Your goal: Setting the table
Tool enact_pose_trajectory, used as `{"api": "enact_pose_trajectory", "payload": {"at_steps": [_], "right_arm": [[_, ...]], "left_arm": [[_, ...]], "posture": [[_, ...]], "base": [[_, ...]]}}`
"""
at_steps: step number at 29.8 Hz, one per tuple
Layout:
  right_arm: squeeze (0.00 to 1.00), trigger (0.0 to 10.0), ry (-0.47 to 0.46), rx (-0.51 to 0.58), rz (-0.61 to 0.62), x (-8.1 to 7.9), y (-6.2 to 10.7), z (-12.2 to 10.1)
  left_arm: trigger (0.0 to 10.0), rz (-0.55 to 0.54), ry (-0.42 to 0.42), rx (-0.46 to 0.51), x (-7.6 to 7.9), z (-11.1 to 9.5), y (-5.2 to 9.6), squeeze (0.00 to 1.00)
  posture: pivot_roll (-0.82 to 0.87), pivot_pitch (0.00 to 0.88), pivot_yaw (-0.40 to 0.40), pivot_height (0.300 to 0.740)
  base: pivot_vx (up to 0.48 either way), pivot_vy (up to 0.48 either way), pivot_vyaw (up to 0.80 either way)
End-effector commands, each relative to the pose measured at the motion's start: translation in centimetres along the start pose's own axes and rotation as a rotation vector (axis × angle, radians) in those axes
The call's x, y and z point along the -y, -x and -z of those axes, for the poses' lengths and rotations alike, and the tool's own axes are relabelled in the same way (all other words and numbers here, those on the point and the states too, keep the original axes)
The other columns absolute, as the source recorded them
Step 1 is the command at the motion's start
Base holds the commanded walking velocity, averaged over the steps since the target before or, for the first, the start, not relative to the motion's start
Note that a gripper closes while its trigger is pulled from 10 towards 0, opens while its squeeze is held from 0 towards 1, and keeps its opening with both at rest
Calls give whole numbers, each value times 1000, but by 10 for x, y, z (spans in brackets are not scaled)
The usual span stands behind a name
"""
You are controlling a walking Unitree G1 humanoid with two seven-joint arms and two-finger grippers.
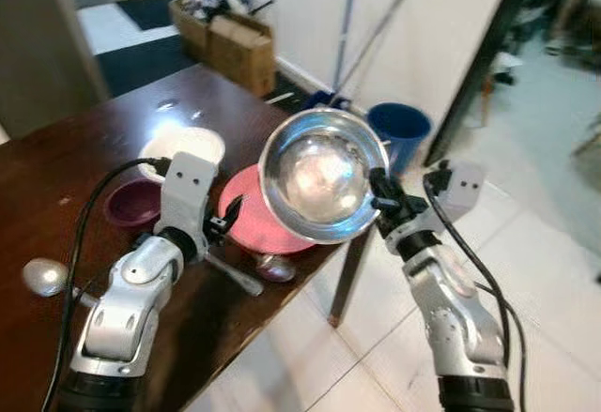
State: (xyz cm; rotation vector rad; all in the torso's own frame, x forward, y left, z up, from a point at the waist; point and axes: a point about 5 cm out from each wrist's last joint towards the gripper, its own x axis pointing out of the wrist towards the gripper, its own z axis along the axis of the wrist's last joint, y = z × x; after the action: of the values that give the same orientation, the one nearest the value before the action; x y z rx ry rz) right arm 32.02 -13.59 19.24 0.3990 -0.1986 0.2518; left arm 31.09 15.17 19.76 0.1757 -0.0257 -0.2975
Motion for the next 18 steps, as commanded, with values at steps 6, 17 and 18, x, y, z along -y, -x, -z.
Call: {"api": "enact_pose_trajectory", "payload": {"at_steps": [6, 17, 18], "right_arm": [[0, 10000, -4, 4, -16, -5, 0, 1], [0, 10000, 7, 3, -19, -4, -1, 1], [0, 10000, 4, 3, -17, -4, -1, 1]], "left_arm": [[10000, -12, 2, -37, -1, 11, 1, 0], [10000, -37, 21, -54, -6, 17, 2, 0], [10000, -37, 22, -55, -6, 17, 2, 0]], "posture": [[-13, 46, 50, 740], [-14, 42, 46, 740], [-14, 41, 46, 740]], "base": [[0, 0, -800], [0, 0, -800], [0, 0, -800]]}}
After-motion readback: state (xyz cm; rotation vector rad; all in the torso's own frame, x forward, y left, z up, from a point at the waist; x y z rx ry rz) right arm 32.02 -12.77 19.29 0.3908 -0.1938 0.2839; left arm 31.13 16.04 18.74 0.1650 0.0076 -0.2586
